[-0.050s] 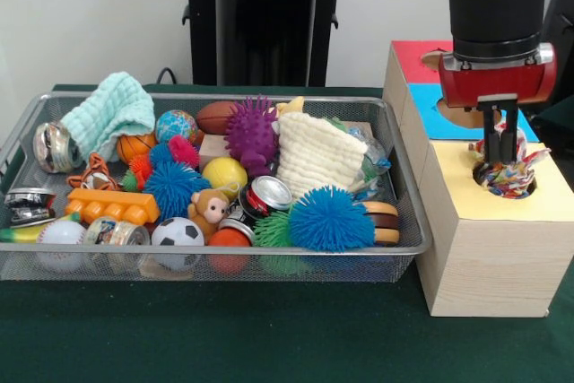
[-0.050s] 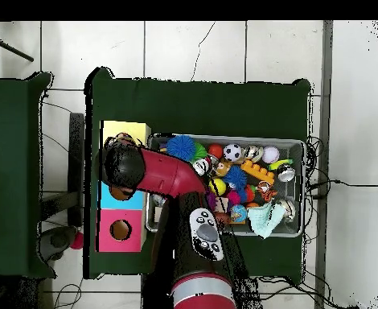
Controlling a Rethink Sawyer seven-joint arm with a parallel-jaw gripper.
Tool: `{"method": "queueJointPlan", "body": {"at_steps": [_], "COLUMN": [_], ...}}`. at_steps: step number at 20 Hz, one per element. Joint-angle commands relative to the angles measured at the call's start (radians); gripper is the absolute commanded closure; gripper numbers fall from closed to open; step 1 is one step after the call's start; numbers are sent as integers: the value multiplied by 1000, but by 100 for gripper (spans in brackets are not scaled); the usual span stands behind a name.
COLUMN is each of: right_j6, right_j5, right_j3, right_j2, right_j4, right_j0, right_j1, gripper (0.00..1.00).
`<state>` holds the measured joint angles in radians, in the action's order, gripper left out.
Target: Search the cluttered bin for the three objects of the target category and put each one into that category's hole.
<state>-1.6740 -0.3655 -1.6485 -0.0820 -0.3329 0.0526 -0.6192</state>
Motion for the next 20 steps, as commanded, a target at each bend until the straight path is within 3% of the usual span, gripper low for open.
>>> {"method": "queueJointPlan", "body": {"at_steps": [1, 6, 13, 20], "right_j6": [-229, -231, -154, -136], "right_j5": [-4, -24, -24, -37], "right_j3": [-69, -51, -20, -12], "right_j2": [-86, -63, 11, 41], "right_j4": [-64, -73, 20, 37], "right_j0": [22, 6, -18, -19], "right_j1": [52, 65, 85, 109], "gripper": [100, 100, 100, 100]}}
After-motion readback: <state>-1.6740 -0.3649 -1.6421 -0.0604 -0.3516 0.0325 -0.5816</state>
